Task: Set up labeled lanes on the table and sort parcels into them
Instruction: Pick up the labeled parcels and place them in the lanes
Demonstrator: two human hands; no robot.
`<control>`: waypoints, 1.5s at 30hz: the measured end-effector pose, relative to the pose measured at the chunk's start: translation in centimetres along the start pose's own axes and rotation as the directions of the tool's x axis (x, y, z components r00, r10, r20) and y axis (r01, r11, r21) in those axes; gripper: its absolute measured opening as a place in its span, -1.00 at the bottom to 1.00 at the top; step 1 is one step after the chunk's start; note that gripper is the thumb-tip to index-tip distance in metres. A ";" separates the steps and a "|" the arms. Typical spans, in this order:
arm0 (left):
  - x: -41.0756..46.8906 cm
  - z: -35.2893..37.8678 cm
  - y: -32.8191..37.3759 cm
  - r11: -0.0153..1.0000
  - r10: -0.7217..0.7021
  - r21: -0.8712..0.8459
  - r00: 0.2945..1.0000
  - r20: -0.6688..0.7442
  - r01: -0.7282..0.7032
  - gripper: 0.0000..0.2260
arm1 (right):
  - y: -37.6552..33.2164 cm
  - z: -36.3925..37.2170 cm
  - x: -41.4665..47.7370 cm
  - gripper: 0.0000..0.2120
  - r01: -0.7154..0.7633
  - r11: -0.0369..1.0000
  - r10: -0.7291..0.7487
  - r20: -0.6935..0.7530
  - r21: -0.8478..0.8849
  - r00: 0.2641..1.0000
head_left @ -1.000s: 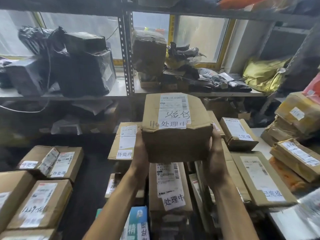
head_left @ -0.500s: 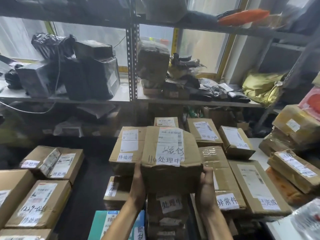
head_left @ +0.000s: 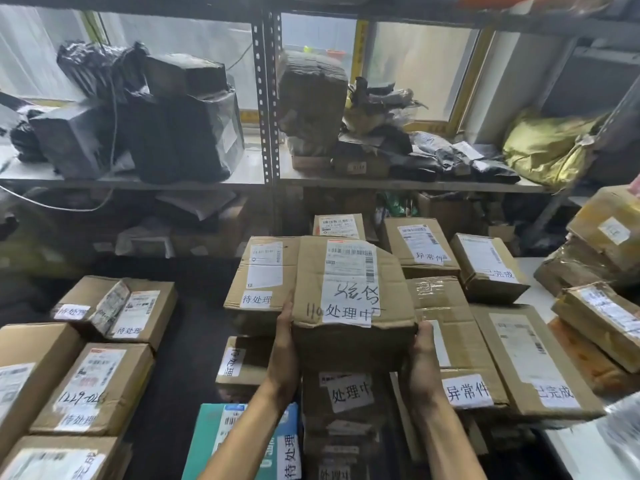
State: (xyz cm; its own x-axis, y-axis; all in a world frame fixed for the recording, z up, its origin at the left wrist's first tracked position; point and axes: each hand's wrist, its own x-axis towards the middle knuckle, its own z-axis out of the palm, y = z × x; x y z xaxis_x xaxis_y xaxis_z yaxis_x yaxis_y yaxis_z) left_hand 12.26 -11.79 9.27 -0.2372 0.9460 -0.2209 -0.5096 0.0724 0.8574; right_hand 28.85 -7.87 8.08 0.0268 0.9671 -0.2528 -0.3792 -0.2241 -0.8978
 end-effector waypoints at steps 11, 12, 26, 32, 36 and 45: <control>-3.0 1.0 4.3 0.960 0.169 0.200 0.974 0.149 -0.197 -0.58 | -6.3 1.3 -6.1 -0.58 0.307 0.890 -0.303 0.066 -0.337 0.951; -3.2 1.0 5.2 0.930 0.227 0.255 0.960 0.165 -0.264 -0.61 | -7.1 1.9 -6.5 -0.54 0.366 0.863 -0.356 0.094 -0.349 0.930; -8.3 -12.8 18.7 0.750 0.408 0.502 0.899 0.161 -0.430 -0.61 | -4.3 20.4 -11.4 -0.60 0.592 0.756 -0.300 0.657 -0.279 0.692; -11.3 -27.4 23.5 0.791 0.433 0.502 0.900 -0.056 -0.349 -0.57 | 3.2 34.1 -16.8 -0.67 0.514 0.837 -0.183 0.790 -0.186 0.585; -12.4 -33.6 26.2 0.807 0.440 0.489 0.890 -0.122 -0.331 -0.57 | 7.5 41.7 -20.3 -0.70 0.472 0.870 -0.143 0.844 -0.142 0.518; -6.4 -44.6 28.0 0.823 0.337 0.534 0.924 -0.183 -0.195 -0.58 | 16.4 50.0 -16.0 -0.59 0.441 0.842 -0.043 0.775 -0.312 0.630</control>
State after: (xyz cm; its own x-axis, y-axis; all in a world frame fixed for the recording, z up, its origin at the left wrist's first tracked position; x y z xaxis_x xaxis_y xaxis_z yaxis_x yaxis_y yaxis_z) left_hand -37.36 -29.92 13.93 -0.5419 0.8405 0.0001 0.0690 0.0444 0.9966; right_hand -24.10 -21.05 15.44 -0.6838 0.7122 0.1589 -0.0193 0.2000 -0.9796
